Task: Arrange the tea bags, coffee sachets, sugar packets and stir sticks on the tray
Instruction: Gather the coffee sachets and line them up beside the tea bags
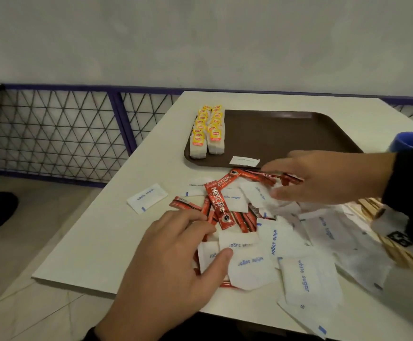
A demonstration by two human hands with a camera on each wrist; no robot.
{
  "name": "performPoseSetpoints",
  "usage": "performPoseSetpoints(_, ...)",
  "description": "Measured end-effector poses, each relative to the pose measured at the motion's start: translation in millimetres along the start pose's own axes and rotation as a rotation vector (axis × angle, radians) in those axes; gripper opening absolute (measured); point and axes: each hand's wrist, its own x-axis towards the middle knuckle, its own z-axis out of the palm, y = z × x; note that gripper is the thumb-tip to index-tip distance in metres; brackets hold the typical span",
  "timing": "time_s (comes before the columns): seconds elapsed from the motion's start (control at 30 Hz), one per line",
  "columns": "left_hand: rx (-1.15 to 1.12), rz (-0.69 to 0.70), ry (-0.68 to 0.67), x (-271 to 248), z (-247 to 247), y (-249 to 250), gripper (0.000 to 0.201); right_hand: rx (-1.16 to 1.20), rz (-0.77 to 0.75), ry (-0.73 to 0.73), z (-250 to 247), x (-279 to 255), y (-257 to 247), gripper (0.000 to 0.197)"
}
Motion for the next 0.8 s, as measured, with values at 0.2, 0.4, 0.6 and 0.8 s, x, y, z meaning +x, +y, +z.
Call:
performPoseSetpoints(0.2,0.075,-0.124,0.005,3.8,0.3,-2.5,0.050,-0.051,-0.134,-0.122,8.4,-0.6,-14.3,0.056)
performPoseSetpoints(0.4,0.051,-0.177,0.010,4.6,0.3,-6.7,0.055,0.103,-0.153,-0.083,-12.0,-10.3,1.2,0.049)
performPoseSetpoints(0.6,0.017,-0.168,0.011,8.1,1.3,-6.4,0.046,0.355,0.009,0.030,-29.5,-1.8,21.3,0.018)
performPoseSetpoints(0.8,-0.149,-0.195,0.060,11.9,-7.3,-4.8,0.036,0.142,0.055,0.056,-12.4,31.3,12.1,0.021)
